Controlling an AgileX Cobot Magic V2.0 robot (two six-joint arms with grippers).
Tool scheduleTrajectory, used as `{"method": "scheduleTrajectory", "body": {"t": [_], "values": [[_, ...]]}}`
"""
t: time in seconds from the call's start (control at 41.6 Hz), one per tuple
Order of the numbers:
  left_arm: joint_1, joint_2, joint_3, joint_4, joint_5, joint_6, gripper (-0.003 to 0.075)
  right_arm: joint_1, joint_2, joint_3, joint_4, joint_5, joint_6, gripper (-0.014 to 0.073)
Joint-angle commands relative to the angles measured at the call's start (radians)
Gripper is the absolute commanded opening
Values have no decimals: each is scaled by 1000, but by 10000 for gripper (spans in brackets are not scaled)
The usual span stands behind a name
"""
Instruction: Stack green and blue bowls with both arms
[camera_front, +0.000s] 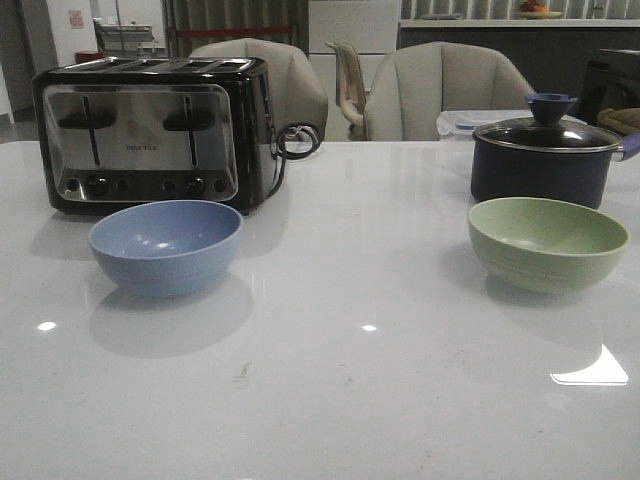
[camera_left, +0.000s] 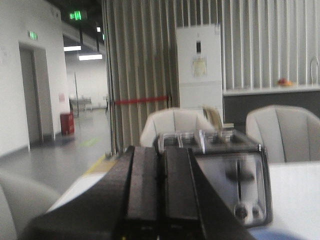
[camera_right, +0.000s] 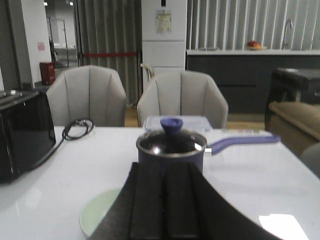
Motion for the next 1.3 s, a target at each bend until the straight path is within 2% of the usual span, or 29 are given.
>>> {"method": "scheduleTrajectory", "body": {"t": [0.0,0.12,0.264,0.433,0.625,0.913,1.033,1.105,1.154,1.226,1.274], "values": [[-8,-3,-137,-6,-9,-5,98,-7,7,-147,-34,-11,-5,36],[-8,51,-307,-6,147,-5,98,-7,95,-314,-78,95,-5,36],[-8,155,-471,-6,273,-5,98,-7,226,-474,-80,254,-5,36],[-8,273,-595,-30,448,-5,98,-7,367,-564,-79,445,-5,36],[-8,379,-576,-33,539,-5,98,-7,509,-545,-79,490,-5,36],[-8,500,-502,-33,594,-5,98,-7,669,-530,-79,529,-5,36],[-8,540,-479,-33,562,-5,98,-7,721,-530,-79,534,-5,48],[-8,559,-477,-33,563,-5,102,-7,748,-530,-79,534,-5,115],[-8,568,-477,-33,563,-5,110,-7,763,-530,-79,534,-5,196],[-8,582,-476,-33,563,-5,174,-7,785,-530,-79,529,-5,356],[-8,590,-476,-33,562,-5,259,-7,798,-530,-79,525,-5,449]]}}
